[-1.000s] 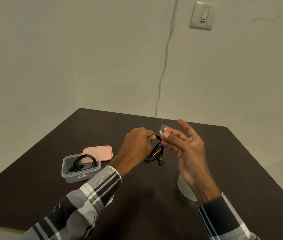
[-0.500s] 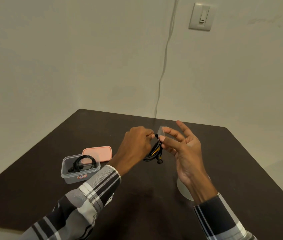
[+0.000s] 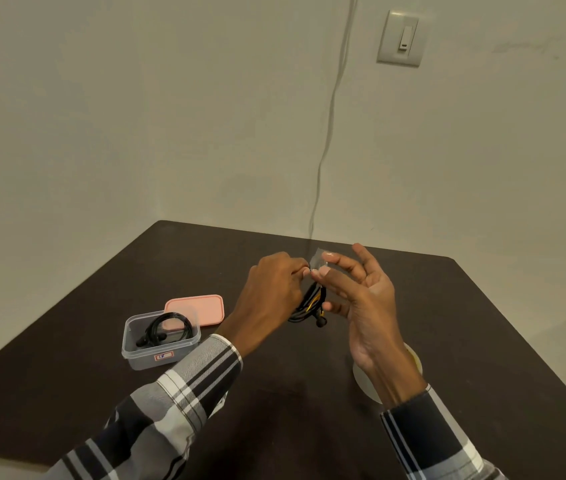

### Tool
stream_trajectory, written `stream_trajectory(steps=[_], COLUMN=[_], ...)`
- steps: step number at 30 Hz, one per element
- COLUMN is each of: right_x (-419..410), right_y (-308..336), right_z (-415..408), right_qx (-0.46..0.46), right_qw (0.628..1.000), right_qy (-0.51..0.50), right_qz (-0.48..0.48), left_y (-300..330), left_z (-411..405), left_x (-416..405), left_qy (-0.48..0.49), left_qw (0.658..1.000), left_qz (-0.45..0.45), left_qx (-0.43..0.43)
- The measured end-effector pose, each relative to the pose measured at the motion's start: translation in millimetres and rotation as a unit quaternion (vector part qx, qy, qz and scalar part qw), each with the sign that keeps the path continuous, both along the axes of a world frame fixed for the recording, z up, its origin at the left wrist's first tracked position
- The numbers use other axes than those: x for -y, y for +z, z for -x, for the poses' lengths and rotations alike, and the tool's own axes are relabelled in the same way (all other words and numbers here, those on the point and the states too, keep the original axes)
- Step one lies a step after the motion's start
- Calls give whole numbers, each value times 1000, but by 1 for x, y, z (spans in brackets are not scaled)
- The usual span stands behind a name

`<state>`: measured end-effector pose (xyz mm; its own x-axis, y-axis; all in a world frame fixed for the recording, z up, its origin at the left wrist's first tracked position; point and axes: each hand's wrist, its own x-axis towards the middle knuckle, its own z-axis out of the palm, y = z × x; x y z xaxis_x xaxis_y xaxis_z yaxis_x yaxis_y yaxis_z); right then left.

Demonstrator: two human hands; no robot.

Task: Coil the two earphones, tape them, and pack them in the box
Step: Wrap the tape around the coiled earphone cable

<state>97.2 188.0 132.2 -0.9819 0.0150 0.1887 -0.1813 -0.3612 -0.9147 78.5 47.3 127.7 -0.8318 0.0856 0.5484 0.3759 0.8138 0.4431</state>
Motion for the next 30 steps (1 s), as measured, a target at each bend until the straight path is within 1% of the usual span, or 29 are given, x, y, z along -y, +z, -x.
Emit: stream_trajectory(steps=[3,9,13,17,22,27,30], right_x=[1,4,4,5,6,8,9], right_y=[1,0,0,0,-2,-5,-8], right_z=[1,7,12,14,15,18,18], right_qx=[9,4,7,9,4,2,-14], right_qw=[1000,999,999,999,999,998,996], right_qy=[0,-21,-22,-25,-31,-50,-65], right_qz=[9,-34,-39,-41,-39,-42,-59], left_y=[-1,-3,-4,-5,-4,-5,-7], left_z=[0,0,1,-2,-3,-4,0], left_x=[0,1,2,2,-2,-4,-2], left_qy=[-2,-9,-14,-38,-69,-89,-102], left_qw=[1000,1000,999,998,995,990,982], left_qz=[-4,-13,-14,-36,-78,-101,-132], left_qx=[-9,-22,-28,-23,10,43,83])
